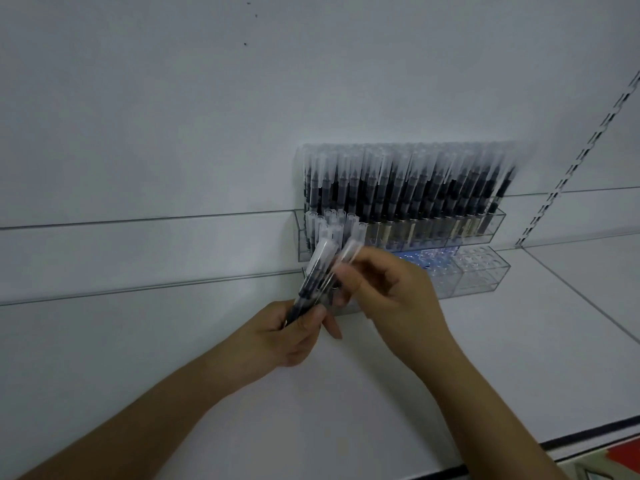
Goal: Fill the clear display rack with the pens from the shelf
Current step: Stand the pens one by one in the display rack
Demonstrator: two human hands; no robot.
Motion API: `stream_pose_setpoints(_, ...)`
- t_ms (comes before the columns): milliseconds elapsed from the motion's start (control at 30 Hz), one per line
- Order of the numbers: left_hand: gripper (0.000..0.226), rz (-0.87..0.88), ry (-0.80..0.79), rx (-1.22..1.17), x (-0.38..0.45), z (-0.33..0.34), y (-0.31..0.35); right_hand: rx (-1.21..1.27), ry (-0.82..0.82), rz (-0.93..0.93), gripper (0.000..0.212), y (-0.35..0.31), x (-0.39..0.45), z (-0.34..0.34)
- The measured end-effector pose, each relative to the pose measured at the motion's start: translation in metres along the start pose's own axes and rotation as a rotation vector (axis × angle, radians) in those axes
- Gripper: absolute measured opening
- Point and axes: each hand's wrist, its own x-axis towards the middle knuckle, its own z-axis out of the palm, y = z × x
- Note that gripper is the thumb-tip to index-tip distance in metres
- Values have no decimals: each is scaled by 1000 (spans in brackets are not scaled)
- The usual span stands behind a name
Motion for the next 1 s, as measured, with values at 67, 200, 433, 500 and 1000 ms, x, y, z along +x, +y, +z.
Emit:
stream_pose_setpoints(67,37,-13,20,9,0,1,0,72,139,-15,15,-6,2,-12)
stream_pose_setpoints(200,38,-19,64,32,1,0,1,76,507,-117,19,-14,14,-42)
stream_pose_setpoints(433,38,-39,81,32,3,2,3,-197,354,-109,14,4,35,-46)
stream_pose_setpoints(500,38,-40,82,37,3,2,3,-258,284,-120,14,7,38,-43)
stream_pose_setpoints(1000,38,-48,92,32,4,4,3,-792,-46,-11,32,22,50,-39)
